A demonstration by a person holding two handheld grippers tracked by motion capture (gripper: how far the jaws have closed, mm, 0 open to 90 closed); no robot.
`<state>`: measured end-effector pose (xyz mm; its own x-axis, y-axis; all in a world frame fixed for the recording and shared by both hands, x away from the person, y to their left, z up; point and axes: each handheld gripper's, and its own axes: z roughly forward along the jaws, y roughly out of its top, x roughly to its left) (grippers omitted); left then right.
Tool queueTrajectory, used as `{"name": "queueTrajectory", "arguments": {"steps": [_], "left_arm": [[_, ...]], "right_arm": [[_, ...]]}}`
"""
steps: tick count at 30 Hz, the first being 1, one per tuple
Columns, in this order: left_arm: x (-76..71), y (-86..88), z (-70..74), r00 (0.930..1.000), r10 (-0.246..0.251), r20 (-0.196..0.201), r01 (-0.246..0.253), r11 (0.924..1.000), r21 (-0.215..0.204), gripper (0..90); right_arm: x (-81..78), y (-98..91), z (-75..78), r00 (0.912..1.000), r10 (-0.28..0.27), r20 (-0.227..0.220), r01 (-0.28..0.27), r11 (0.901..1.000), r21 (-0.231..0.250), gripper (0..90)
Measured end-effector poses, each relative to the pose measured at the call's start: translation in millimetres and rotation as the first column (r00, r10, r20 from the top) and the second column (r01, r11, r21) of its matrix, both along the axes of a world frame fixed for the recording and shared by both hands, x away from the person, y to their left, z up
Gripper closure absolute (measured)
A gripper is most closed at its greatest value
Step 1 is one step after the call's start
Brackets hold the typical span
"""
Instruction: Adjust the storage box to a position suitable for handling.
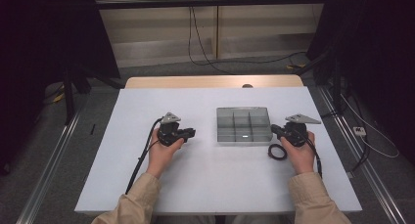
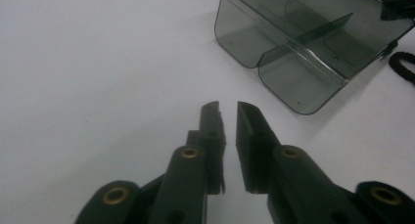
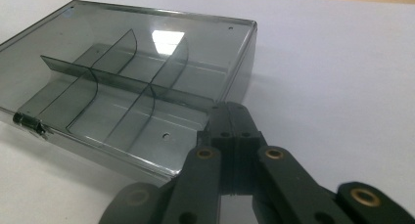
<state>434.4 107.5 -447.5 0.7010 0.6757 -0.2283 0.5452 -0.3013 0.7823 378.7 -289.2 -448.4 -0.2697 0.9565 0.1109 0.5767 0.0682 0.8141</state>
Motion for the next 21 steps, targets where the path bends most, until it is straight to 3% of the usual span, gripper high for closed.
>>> {"name": "queueTrajectory", "arguments": {"steps": [5,12,21], "left_arm": [[3.5,-10.2,-1.4,0.9999,-0.015,-0.006,0.015,0.9998,-0.011,89.4],[9.5,-19.3,-5.9,0.9999,0.001,-0.011,-0.001,1.0,0.007,90.0],[11.7,-28.3,-9.6,0.9999,0.0,-0.011,0.0,0.9997,0.025,90.0]], "right_arm": [[3.7,1.2,-3.7,0.9999,0.001,-0.015,-0.001,0.9993,-0.036,90.0],[4.2,0.7,-3.5,0.9996,0.019,-0.021,-0.02,0.9996,-0.02,90.0],[3.5,15.0,-3.3,0.9969,0.075,-0.026,-0.075,0.9972,-0.003,90.0]]}}
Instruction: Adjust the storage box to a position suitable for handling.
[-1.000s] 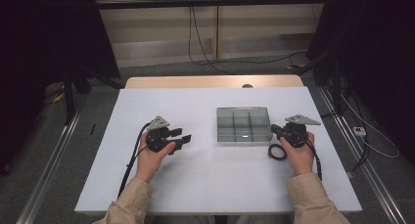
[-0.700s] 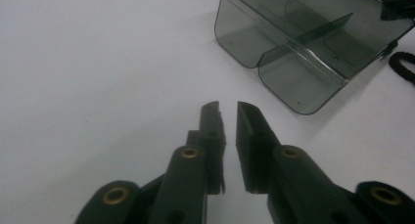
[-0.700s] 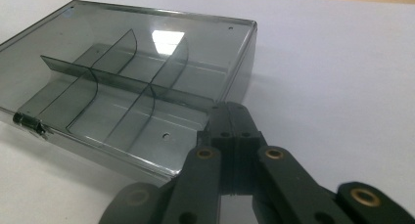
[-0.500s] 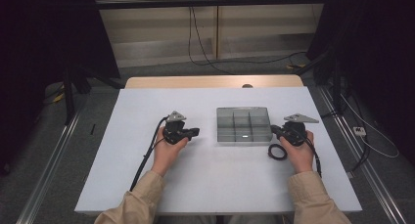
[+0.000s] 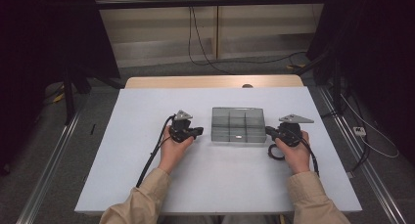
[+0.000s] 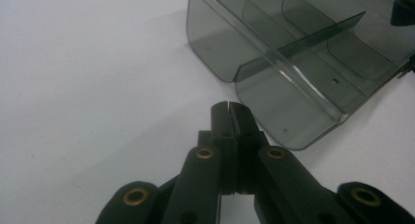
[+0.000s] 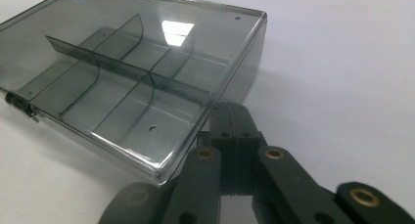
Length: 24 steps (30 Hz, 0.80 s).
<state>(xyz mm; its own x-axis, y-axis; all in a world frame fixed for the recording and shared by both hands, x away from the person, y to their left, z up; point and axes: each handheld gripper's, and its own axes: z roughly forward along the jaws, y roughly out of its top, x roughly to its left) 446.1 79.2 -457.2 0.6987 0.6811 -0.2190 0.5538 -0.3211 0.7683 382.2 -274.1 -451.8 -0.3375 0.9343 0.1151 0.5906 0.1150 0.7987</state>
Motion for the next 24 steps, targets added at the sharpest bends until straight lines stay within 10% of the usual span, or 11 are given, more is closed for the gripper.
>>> {"name": "queueTrajectory", "arguments": {"steps": [24], "left_arm": [[3.3,3.6,-3.3,0.9994,0.01,-0.032,-0.009,0.9994,0.032,90.0]], "right_arm": [[-2.2,28.7,-4.4,0.9979,0.055,-0.033,-0.056,0.9978,-0.037,90.0]]}}
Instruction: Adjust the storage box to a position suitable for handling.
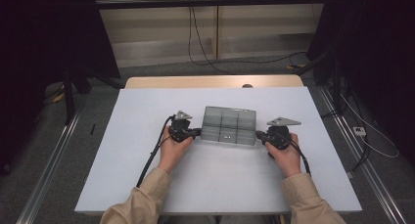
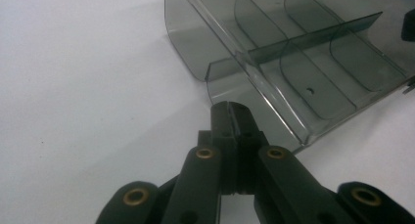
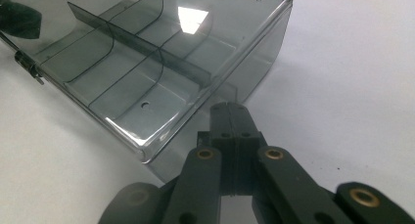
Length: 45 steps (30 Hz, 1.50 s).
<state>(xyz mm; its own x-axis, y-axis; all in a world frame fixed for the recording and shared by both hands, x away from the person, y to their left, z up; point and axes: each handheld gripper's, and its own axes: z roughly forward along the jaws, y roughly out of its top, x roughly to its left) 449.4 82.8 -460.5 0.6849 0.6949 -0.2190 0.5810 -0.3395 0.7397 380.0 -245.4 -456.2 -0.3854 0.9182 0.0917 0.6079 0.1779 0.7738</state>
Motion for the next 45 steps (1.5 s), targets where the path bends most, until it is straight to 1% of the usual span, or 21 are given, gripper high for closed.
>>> {"name": "queueTrajectory", "arguments": {"steps": [3,5,8,9,11,14,16,18,20,24,25,26,27,31,32,34,38,39,41,42,45], "left_arm": [[-0.3,0.8,0.0,1.0,0.0,0.009,0.0,1.0,0.005,90.0],[-0.8,2.2,-0.3,1.0,0.007,0.004,-0.007,1.0,-0.003,90.0],[-2.5,6.1,0.6,1.0,0.004,-0.009,-0.004,1.0,-0.007,90.0],[-3.9,7.5,1.0,1.0,0.004,-0.005,-0.004,1.0,0.001,90.0],[-7.6,9.9,1.4,1.0,0.002,0.002,-0.002,1.0,0.005,90.0],[-15.0,15.8,3.7,0.9999,-0.012,-0.001,0.012,0.9998,0.015,90.0],[-21.0,19.2,5.9,0.9999,-0.011,0.002,0.011,0.9999,0.003,90.0],[-26.9,21.5,7.7,0.9998,-0.019,0.006,0.019,0.9998,0.011,90.0],[-31.0,22.9,7.4,0.9997,-0.024,0.006,0.024,0.9997,0.006,90.0],[-35.5,24.0,9.7,0.9992,-0.039,0.007,0.039,0.9989,0.028,90.0],[-36.7,24.6,9.2,0.9993,-0.037,0.008,0.037,0.999,0.024,90.0],[-38.7,24.4,8.8,0.9997,-0.022,0.013,0.022,0.9995,0.023,90.0],[-39.5,25.5,9.2,0.9995,-0.032,0.007,0.032,0.9993,0.021,90.0],[-45.3,26.9,9.8,0.9995,-0.032,0.005,0.032,0.9992,0.024,90.0],[-47.6,27.2,9.4,0.9997,-0.021,0.009,0.021,0.9995,0.023,90.0],[-50.7,29.1,10.0,0.999,-0.043,0.011,0.043,0.9986,0.032,90.0],[-58.4,31.7,10.1,0.999,-0.042,0.013,0.041,0.9987,0.031,90.0],[-60.6,32.9,10.7,0.9988,-0.048,0.013,0.048,0.9981,0.04,90.0],[-66.1,34.1,10.8,0.9987,-0.048,0.016,0.047,0.9983,0.033,90.0],[-68.4,35.6,11.4,0.9985,-0.052,0.017,0.052,0.9977,0.043,90.0],[-74.7,38.9,11.8,0.9984,-0.055,0.015,0.054,0.9977,0.039,90.0]], "right_arm": [[-0.7,2.8,0.1,1.0,-0.01,-0.001,0.01,1.0,-0.001,90.0],[-1.2,4.7,0.3,0.9999,-0.014,-0.005,0.014,0.9999,0.004,90.0],[-1.8,6.0,0.4,0.9999,-0.007,-0.008,0.007,1.0,0.007,90.0],[-2.5,7.6,0.4,0.9999,0.001,-0.011,-0.001,0.9999,0.013,90.0],[-3.4,9.6,-0.1,0.9999,0.007,-0.016,-0.007,0.9999,0.015,90.0],[-5.2,12.2,-1.3,0.9996,0.019,-0.021,-0.019,0.9998,0.009,90.0],[-7.4,15.2,-1.3,0.9995,0.024,-0.019,-0.024,0.9997,-0.003,90.0],[-8.9,16.8,-1.1,0.9994,0.028,-0.021,-0.028,0.9996,-0.003,90.0],[-10.4,18.2,-1.1,0.9995,0.025,-0.018,-0.025,0.9997,-0.005,90.0],[-14.2,19.3,-0.8,0.9995,0.027,-0.018,-0.027,0.9996,-0.004,90.0],[-16.3,19.9,-0.5,0.9994,0.027,-0.022,-0.027,0.9996,-0.003,90.0],[-18.1,20.3,-0.1,0.9993,0.032,-0.021,-0.032,0.9995,-0.008,90.0],[-20.2,20.9,0.2,0.9992,0.033,-0.023,-0.033,0.9994,-0.005,90.0],[-27.7,22.4,0.4,0.999,0.04,-0.023,-0.04,0.9992,-0.006,90.0],[-29.4,22.6,0.7,0.9988,0.045,-0.022,-0.045,0.9989,-0.01,90.0],[-32.2,22.5,0.4,0.9983,0.055,-0.021,-0.055,0.9985,-0.007,90.0],[-36.7,23.6,0.4,0.9981,0.058,-0.021,-0.058,0.9983,-0.002,90.0],[-37.9,24.0,0.3,0.9981,0.059,-0.019,-0.059,0.9983,-0.001,90.0],[-40.7,24.7,0.5,0.9976,0.066,-0.021,-0.066,0.9978,0.002,90.0],[-42.4,25.3,0.6,0.9973,0.071,-0.02,-0.071,0.9975,0.002,90.0],[-47.6,27.7,1.3,0.9964,0.083,-0.021,-0.083,0.9966,-0.001,90.0]]}}
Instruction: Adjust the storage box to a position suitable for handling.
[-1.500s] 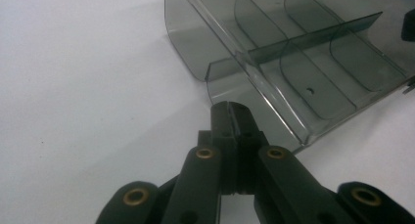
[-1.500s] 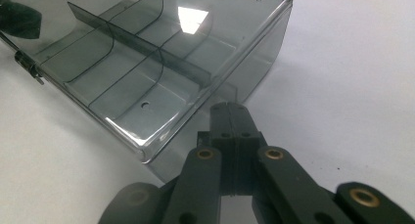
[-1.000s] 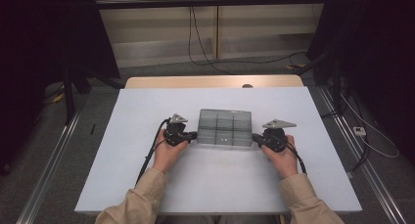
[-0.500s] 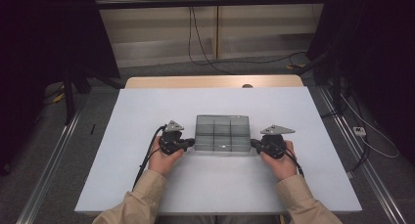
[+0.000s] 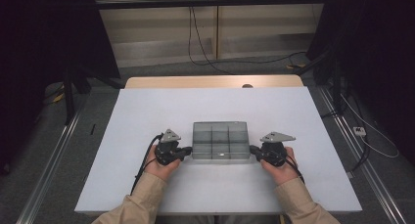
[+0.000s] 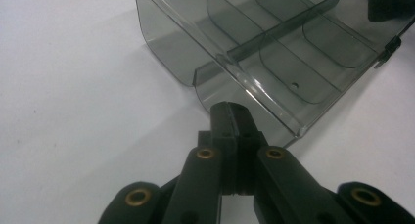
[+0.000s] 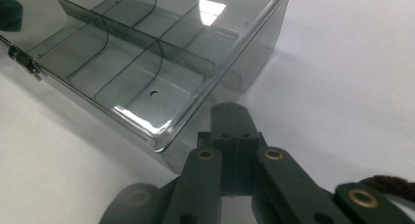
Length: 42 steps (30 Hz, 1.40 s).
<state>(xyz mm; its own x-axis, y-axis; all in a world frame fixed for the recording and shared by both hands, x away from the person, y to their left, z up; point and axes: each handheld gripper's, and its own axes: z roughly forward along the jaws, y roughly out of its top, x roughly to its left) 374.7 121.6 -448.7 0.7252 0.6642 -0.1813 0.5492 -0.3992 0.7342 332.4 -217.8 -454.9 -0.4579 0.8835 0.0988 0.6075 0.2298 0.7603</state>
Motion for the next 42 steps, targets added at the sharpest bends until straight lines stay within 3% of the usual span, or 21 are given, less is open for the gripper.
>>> {"name": "queueTrajectory", "arguments": {"steps": [16,20,36,42], "left_arm": [[-21.7,8.2,-0.6,0.9999,-0.01,0.007,0.01,0.9998,0.015,90.0],[-27.1,8.7,-1.9,0.9998,-0.018,0.009,0.018,0.9991,0.037,90.0],[-36.5,17.9,-1.4,0.9997,-0.023,0.0,0.023,0.9994,0.027,90.0],[-40.7,17.3,-1.8,0.9998,-0.012,0.016,0.012,0.9995,0.03,90.0]], "right_arm": [[-22.5,7.0,0.9,0.9994,0.035,0.008,-0.035,0.9994,-0.005,90.0],[-27.1,7.6,1.1,0.999,0.044,0.012,-0.044,0.999,-0.008,90.0],[-37.7,13.0,1.9,0.997,0.077,0.011,-0.077,0.997,-0.002,90.0],[-39.3,12.5,1.6,0.9962,0.087,0.009,-0.087,0.9962,0.0,90.0]]}}
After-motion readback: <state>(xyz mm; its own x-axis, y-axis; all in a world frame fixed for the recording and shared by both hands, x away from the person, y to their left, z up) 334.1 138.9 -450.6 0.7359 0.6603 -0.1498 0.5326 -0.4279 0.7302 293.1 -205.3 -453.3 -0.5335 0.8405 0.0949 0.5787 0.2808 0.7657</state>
